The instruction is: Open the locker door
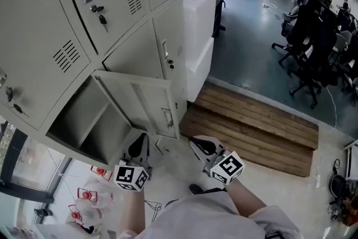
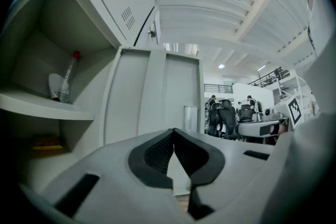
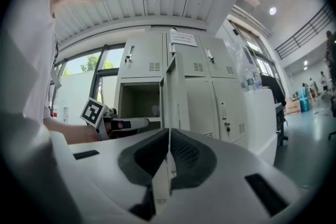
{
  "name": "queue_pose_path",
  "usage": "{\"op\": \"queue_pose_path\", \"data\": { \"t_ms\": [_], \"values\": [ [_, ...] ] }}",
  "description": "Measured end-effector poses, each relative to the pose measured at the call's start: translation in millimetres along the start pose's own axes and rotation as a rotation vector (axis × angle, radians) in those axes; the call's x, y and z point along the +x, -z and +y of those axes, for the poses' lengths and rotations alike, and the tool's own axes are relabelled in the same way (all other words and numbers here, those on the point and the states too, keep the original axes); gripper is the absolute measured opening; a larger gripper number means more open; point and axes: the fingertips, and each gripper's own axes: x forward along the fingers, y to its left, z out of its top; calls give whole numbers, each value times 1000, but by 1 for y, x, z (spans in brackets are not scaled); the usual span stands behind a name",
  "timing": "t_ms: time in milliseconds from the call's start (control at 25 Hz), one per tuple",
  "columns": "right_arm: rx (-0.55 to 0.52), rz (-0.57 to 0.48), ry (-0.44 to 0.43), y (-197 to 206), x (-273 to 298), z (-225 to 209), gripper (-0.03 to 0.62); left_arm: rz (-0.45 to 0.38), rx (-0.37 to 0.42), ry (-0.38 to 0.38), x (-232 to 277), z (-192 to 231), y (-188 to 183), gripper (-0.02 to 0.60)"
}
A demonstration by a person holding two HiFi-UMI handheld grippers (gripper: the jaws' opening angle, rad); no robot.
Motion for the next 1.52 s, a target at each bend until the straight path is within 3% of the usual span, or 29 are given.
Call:
{"op": "queue_pose_path", "data": {
  "t_ms": [120, 320, 680, 1040, 1200, 1520],
  "values": [
    [7, 6, -83, 1, 23, 18, 18, -3, 19, -82, -30, 18, -3, 8],
    [29, 14, -205, 2, 63, 53, 18, 22, 117, -206, -77, 43, -5, 8],
    [37, 22, -416, 8, 128, 128, 18, 10, 113, -448, -174, 85, -10, 8],
    [37, 51, -560, 14, 173, 203, 18, -6, 98, -684, -275, 111, -11, 8],
    [3, 57, -600, 16, 180, 226, 14, -23, 89, -730, -298, 115, -14, 8],
    [-10, 62, -616, 16, 181, 237, 14, -28, 93, -726, -302, 117, -17, 8]
  ]
}}
